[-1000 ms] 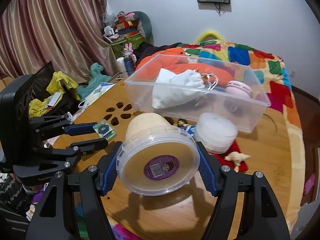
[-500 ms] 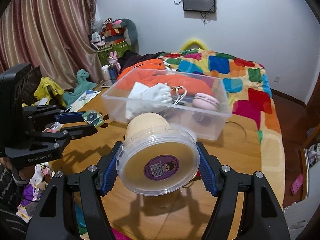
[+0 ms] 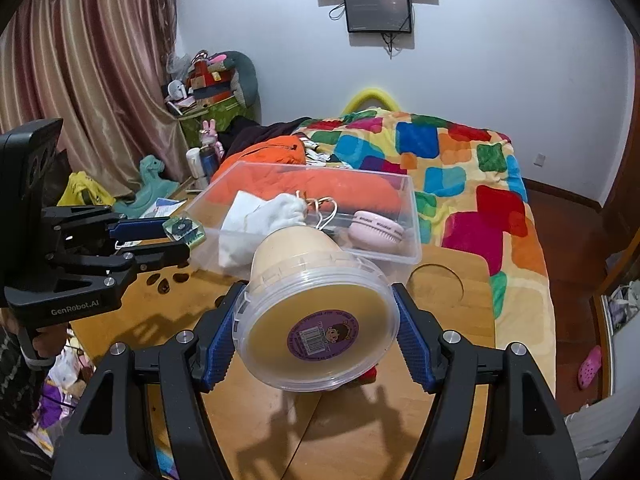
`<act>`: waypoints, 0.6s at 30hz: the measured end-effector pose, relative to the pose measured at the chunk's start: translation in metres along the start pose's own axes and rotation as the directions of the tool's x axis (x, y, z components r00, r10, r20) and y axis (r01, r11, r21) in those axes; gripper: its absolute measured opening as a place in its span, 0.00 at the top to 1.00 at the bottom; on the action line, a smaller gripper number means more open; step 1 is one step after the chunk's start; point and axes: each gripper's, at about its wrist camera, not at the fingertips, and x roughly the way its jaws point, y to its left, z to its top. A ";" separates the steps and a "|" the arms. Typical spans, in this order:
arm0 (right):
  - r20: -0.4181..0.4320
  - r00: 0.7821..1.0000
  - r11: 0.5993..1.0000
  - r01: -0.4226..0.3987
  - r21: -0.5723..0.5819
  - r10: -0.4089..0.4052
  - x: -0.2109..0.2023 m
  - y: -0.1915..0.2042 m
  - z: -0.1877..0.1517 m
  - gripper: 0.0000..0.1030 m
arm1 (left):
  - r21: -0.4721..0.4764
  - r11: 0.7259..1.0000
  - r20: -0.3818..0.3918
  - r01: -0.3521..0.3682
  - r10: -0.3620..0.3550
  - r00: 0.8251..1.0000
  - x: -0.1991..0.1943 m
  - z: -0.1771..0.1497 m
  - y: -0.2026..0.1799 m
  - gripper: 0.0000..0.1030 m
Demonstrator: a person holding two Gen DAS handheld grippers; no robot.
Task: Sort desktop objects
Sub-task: 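Lift the card and cream tub and carry both over the clear box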
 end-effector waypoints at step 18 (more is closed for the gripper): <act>0.024 0.999 1.000 0.021 0.008 -0.021 0.025 -0.024 0.034 0.35 | 0.000 1.000 0.015 0.020 -0.020 1.000 0.027 0.040 0.016 0.67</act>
